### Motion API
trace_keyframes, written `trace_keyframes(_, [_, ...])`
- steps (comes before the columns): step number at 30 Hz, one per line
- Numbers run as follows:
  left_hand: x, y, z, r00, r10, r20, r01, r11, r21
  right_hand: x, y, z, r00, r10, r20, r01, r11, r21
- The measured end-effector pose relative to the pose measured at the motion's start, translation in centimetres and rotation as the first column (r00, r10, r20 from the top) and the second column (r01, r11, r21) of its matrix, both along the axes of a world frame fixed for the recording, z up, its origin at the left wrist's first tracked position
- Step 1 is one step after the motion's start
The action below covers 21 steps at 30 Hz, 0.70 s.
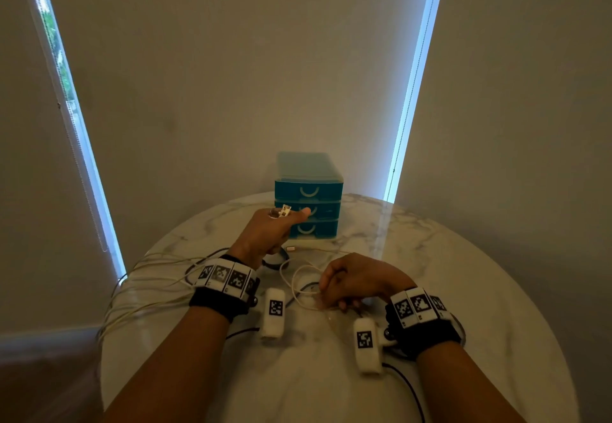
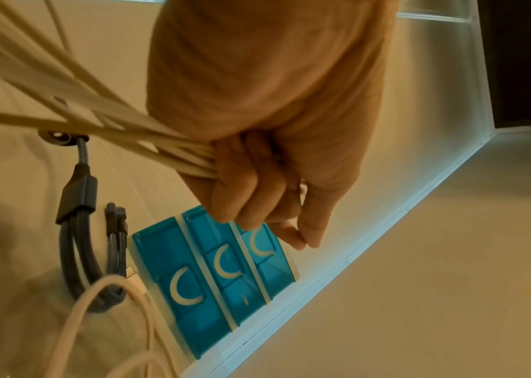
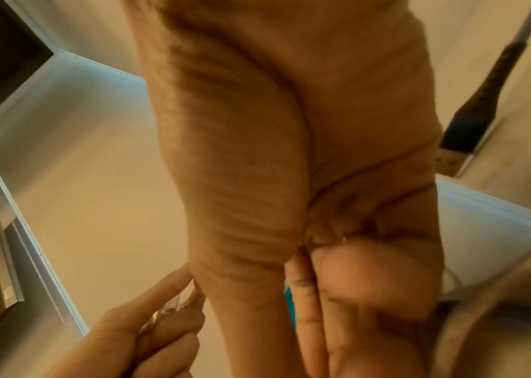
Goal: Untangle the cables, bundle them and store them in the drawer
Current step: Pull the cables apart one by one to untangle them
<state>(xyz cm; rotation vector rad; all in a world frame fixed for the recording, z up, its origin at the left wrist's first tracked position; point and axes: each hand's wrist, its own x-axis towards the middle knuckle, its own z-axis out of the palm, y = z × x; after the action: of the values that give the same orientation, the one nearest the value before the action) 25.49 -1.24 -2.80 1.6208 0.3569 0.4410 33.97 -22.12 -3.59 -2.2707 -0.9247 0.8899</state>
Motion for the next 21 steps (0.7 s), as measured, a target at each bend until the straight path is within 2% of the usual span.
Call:
trace_keyframes(4, [0.2,-0.5,-0.1,0.998,-0.015,-0.063,0.018,0.999,0.041,0.0,0.0,-0.4,1.000,-0.006,0.019,0.004,0.992,0.125])
trace_keyframes(6, [0.1,-0.8,0.0,0.994,-0.052,-0.099,0.057,0.997,0.046,0.3,-0.2,-0.4,0.999,-0.037,-0.008,0.038,0.962,0.269])
trace_keyframes(7, [-0.1,-1.0,0.1,0.990,-0.085,-0.113,0.091,0.994,0.057,0.4,-0.5,-0.3,0.996,-0.042,-0.076,0.068,0.924,0.376])
trace_keyframes(8, [-0.2,-1.2,0.2,0.985,-0.119,-0.125,0.128,0.989,0.073,0.5,-0.7,-0.2,0.984,-0.038,-0.172,0.119,0.862,0.493])
trace_keyframes(10, [-0.5,-1.4,0.4,0.979,-0.146,-0.143,0.161,0.982,0.101,0.8,-1.0,0.2,0.924,-0.045,-0.380,0.310,0.669,0.676])
trace_keyframes(13, [-0.3,-1.3,0.5,0.988,-0.094,-0.126,0.110,0.987,0.121,1.2,-1.3,0.2,0.779,-0.082,-0.621,0.608,0.341,0.717])
trace_keyframes(14, [-0.3,-1.3,0.6,0.989,-0.076,-0.124,0.092,0.987,0.132,1.3,-1.2,0.0,0.753,-0.075,-0.654,0.647,0.268,0.714])
trace_keyframes(15, [-0.3,-1.4,0.6,0.991,-0.060,-0.121,0.078,0.986,0.148,1.4,-1.1,-0.3,0.743,-0.072,-0.666,0.661,0.235,0.713])
trace_keyframes(16, [-0.3,-1.5,0.5,0.992,-0.050,-0.116,0.069,0.983,0.168,1.4,-1.0,-0.6,0.747,-0.076,-0.661,0.657,0.235,0.716])
trace_keyframes(21, [-0.7,-2.4,0.6,0.999,-0.044,-0.018,0.047,0.979,0.199,0.7,0.6,-1.0,0.815,-0.074,-0.575,0.563,0.339,0.754])
